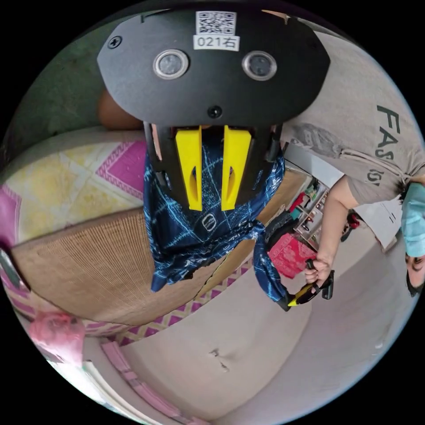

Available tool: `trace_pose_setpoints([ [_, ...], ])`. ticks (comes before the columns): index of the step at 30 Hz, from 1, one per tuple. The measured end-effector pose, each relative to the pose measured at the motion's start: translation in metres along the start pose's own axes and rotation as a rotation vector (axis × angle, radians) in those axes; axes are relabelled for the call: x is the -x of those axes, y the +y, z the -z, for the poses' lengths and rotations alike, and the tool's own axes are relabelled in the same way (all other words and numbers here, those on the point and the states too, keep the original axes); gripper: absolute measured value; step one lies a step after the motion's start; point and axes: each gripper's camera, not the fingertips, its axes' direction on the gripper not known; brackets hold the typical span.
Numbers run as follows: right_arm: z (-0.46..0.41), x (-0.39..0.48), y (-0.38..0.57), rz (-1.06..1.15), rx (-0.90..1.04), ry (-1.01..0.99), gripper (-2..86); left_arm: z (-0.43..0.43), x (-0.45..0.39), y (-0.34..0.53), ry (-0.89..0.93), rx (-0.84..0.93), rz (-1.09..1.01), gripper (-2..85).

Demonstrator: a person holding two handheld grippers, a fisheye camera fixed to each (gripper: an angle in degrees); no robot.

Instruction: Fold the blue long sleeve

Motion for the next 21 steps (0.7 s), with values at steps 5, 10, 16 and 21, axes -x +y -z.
trace_pose_setpoints([
  [5,0.007,-0.031,0.045,-0.063,-0.004,-0.059,7.5,-0.170,-0.005,0.006,0.052,0.169,0.069,-0.9],
  [10,0.012,-0.041,0.071,-0.053,0.000,-0.089,7.5,-0.278,-0.006,0.025,0.133,0.222,0.148,0.4],
  [16,0.011,-0.052,0.106,-0.079,-0.013,-0.133,7.4,-0.309,0.017,0.056,0.537,0.171,0.214,10.5],
  [21,0.017,-0.054,0.138,-0.077,-0.046,-0.089,6.8,-0.180,0.011,0.107,0.547,0.090,0.104,6.9],
])
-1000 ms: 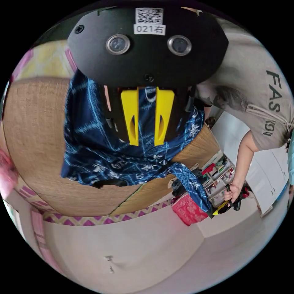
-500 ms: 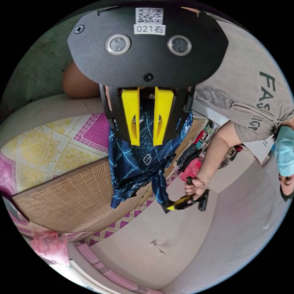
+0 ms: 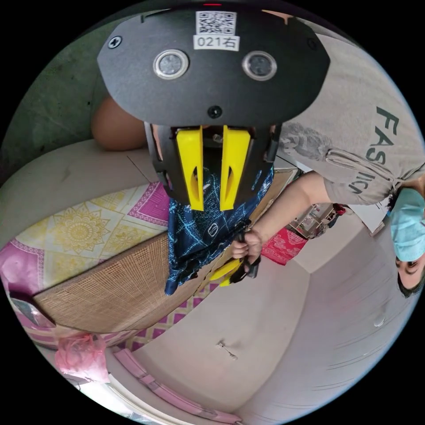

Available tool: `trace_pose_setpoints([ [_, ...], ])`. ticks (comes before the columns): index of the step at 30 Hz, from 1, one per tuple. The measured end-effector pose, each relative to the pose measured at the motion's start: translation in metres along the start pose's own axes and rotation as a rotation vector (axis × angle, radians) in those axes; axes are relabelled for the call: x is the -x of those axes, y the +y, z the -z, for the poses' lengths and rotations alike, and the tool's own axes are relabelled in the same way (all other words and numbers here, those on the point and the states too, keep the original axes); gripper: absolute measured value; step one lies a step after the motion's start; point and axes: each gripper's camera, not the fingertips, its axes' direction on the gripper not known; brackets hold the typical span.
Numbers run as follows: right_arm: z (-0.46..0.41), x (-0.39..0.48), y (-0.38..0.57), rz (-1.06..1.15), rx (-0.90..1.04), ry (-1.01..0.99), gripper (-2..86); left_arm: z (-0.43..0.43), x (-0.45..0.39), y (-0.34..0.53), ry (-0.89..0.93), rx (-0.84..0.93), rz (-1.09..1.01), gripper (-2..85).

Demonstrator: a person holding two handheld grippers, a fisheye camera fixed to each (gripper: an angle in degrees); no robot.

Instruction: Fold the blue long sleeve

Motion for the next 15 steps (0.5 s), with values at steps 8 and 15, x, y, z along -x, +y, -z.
trace_pose_setpoints([
  [8,0.018,-0.015,0.044,-0.007,-0.033,0.203,8.7,0.149,-0.166,0.226,-0.464,0.020,-0.071,5.8],
  [15,0.001,-0.039,0.052,0.235,0.266,-0.014,10.3,0.187,-0.196,0.448,-0.581,-0.134,0.165,9.6],
])
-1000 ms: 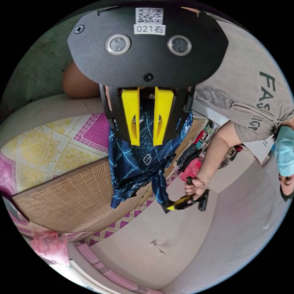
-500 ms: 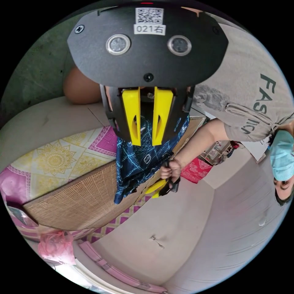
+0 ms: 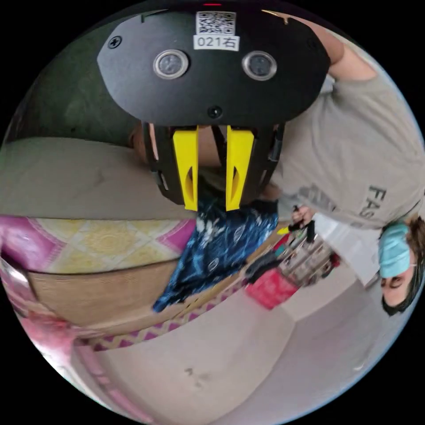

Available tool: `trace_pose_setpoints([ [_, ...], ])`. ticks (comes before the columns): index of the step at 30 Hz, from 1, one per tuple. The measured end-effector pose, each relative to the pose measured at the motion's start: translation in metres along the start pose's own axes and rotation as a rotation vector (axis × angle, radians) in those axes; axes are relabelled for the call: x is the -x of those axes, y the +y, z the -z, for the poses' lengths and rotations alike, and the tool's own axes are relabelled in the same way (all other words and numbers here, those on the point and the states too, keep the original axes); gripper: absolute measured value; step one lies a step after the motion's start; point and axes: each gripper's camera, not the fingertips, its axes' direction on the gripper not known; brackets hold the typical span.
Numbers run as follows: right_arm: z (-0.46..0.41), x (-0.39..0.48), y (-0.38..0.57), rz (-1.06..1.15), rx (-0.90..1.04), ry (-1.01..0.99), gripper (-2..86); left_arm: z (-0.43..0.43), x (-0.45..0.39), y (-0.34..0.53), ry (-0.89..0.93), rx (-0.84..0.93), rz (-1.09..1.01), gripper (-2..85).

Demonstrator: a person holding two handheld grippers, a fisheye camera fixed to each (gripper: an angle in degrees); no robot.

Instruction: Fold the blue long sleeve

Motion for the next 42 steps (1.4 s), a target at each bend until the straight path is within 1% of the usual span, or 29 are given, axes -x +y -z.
trace_pose_setpoints([
  [2,-0.021,-0.005,0.004,0.050,0.143,-0.021,11.3,0.001,0.003,0.038,-0.014,-0.009,0.023,10.2],
  [3,-0.039,-0.006,0.009,0.071,0.213,0.017,12.2,-0.003,0.005,0.056,-0.038,-0.003,0.029,10.7],
  [5,-0.065,-0.008,0.015,0.103,0.264,0.053,13.3,-0.013,0.010,0.076,-0.042,0.018,0.028,11.1],
  [7,-0.081,-0.017,0.019,0.092,0.240,0.021,13.6,-0.027,0.017,0.089,-0.025,0.037,0.039,11.6],
  [9,-0.095,-0.034,0.022,0.072,0.160,-0.036,13.6,-0.042,0.024,0.098,-0.015,0.050,0.032,12.4],
  [11,-0.105,-0.045,0.023,0.076,0.122,-0.086,13.5,-0.049,0.028,0.102,-0.018,0.060,0.023,13.0],
  [16,-0.134,-0.067,0.027,0.097,0.093,-0.169,12.0,-0.060,0.040,0.107,-0.045,0.072,-0.023,12.5],
  [21,-0.157,-0.081,0.039,0.101,0.098,-0.242,6.0,-0.077,0.037,0.117,0.168,0.077,-0.106,0.2],
  [25,-0.137,-0.079,0.051,0.123,0.085,-0.290,4.5,-0.050,0.017,0.126,0.192,0.070,-0.169,-0.8],
  [28,-0.105,-0.067,0.055,0.137,0.043,-0.323,1.6,-0.008,0.000,0.122,0.226,0.032,-0.211,-0.9],
  [31,-0.077,-0.045,0.042,0.174,0.028,-0.305,0.4,0.030,-0.020,0.096,0.212,-0.011,-0.284,-0.9],
  [35,-0.059,-0.021,-0.005,0.248,0.021,-0.312,0.0,0.063,-0.026,0.032,0.211,-0.068,-0.340,-0.9],
  [38,-0.053,-0.022,-0.058,0.268,0.008,-0.354,0.0,0.079,-0.004,-0.031,0.212,-0.101,-0.283,-0.9],
  [40,-0.053,-0.033,-0.097,0.219,-0.012,-0.377,0.2,0.081,0.020,-0.074,0.221,-0.101,-0.221,-0.9],
  [42,-0.061,-0.063,-0.153,0.078,-0.031,-0.454,0.5,0.074,0.055,-0.136,0.198,-0.086,-0.181,-0.9],
])
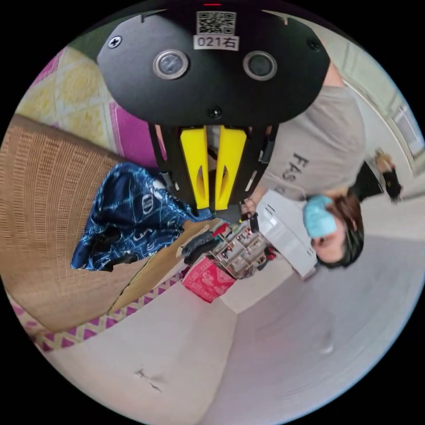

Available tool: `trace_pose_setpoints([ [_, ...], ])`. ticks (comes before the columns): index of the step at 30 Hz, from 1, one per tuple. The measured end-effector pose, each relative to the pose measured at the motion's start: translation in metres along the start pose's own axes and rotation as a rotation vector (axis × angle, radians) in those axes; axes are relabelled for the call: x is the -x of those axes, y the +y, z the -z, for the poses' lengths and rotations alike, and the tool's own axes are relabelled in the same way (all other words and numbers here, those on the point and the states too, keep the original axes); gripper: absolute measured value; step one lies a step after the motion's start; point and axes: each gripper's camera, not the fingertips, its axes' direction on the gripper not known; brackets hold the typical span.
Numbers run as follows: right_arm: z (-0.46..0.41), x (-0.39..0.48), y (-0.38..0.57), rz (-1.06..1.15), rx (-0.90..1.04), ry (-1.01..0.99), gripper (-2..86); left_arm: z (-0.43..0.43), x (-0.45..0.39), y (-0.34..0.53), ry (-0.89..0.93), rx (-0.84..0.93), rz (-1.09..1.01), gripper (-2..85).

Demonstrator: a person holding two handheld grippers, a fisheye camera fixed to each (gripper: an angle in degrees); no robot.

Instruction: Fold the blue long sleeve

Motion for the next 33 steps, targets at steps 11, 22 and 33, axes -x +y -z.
trace_pose_setpoints([
  [11,-0.048,-0.234,-0.204,-0.389,-0.010,0.047,1.8,-0.157,0.352,-0.147,0.084,0.067,0.533,-0.5],
  [22,-0.022,-0.284,-0.180,-0.476,-0.157,0.260,5.3,-0.165,0.416,-0.088,0.015,0.106,0.520,10.6],
  [33,-0.117,-0.217,-0.189,-0.272,0.228,0.732,5.9,-0.231,0.244,-0.051,-0.300,0.255,0.251,11.7],
])
